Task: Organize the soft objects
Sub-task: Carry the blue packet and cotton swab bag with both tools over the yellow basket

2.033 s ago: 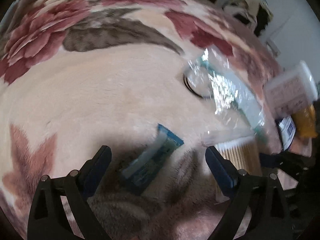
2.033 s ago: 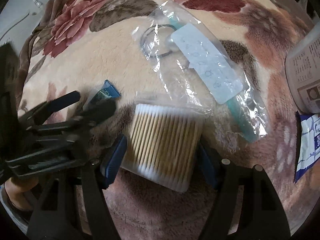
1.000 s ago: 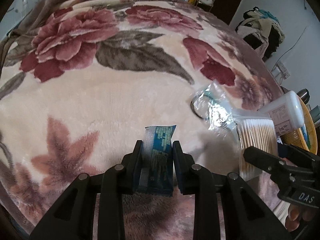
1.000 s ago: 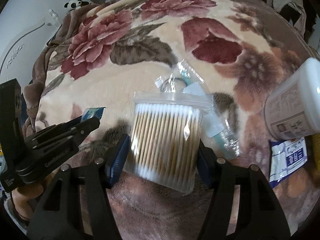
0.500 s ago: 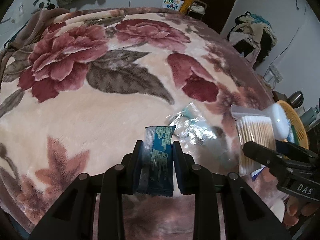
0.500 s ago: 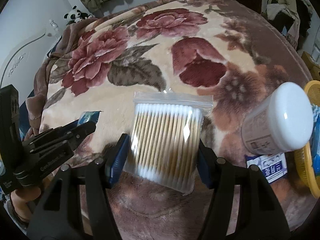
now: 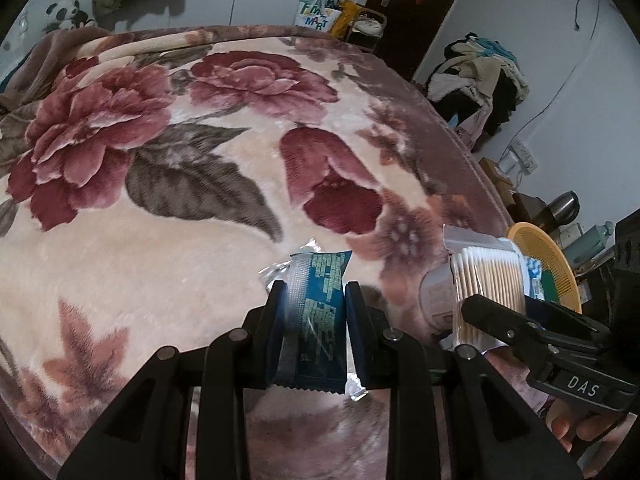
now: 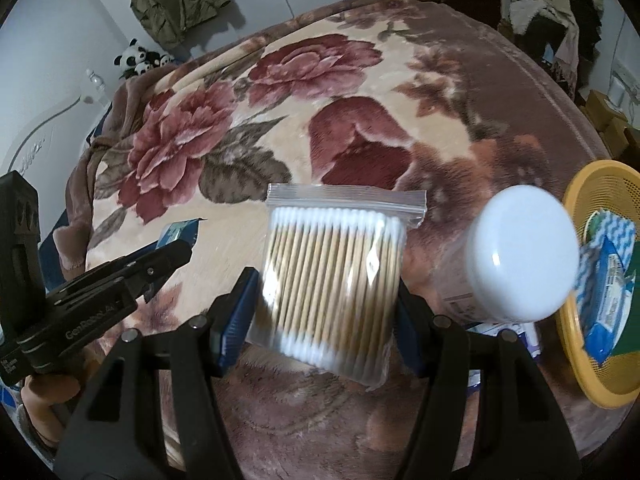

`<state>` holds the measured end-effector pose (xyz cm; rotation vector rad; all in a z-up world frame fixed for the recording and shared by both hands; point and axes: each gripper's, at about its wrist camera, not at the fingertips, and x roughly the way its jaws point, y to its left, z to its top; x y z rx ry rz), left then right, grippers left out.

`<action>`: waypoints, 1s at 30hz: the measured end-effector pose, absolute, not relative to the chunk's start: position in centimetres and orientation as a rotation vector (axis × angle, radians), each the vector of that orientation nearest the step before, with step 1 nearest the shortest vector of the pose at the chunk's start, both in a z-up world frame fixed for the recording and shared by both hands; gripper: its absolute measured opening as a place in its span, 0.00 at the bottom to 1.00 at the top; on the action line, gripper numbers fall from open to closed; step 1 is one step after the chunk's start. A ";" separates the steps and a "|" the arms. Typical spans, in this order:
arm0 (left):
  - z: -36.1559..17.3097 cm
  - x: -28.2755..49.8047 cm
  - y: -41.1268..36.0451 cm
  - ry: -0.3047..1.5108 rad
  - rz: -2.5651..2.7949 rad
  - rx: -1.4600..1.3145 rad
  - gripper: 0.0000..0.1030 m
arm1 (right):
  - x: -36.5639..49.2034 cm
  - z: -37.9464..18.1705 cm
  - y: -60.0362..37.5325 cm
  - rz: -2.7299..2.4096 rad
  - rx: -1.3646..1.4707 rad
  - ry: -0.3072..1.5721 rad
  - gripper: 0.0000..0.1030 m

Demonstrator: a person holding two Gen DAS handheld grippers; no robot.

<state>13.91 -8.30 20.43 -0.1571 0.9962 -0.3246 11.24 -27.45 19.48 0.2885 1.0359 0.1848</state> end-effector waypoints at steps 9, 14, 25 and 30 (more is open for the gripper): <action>21.9 14.7 -11.9 0.985 -0.369 -0.134 0.28 | 11.2 20.1 -31.1 0.145 0.321 1.016 0.61; 22.5 15.0 -14.4 0.981 -0.393 -0.110 0.28 | 10.9 20.5 -33.1 0.122 0.343 1.003 0.61; 23.7 14.9 -20.2 0.975 -0.453 -0.057 0.28 | 10.0 21.3 -37.9 0.072 0.383 0.973 0.61; 24.0 14.9 -22.8 0.976 -0.482 -0.040 0.28 | 9.5 21.5 -40.3 0.046 0.403 0.962 0.61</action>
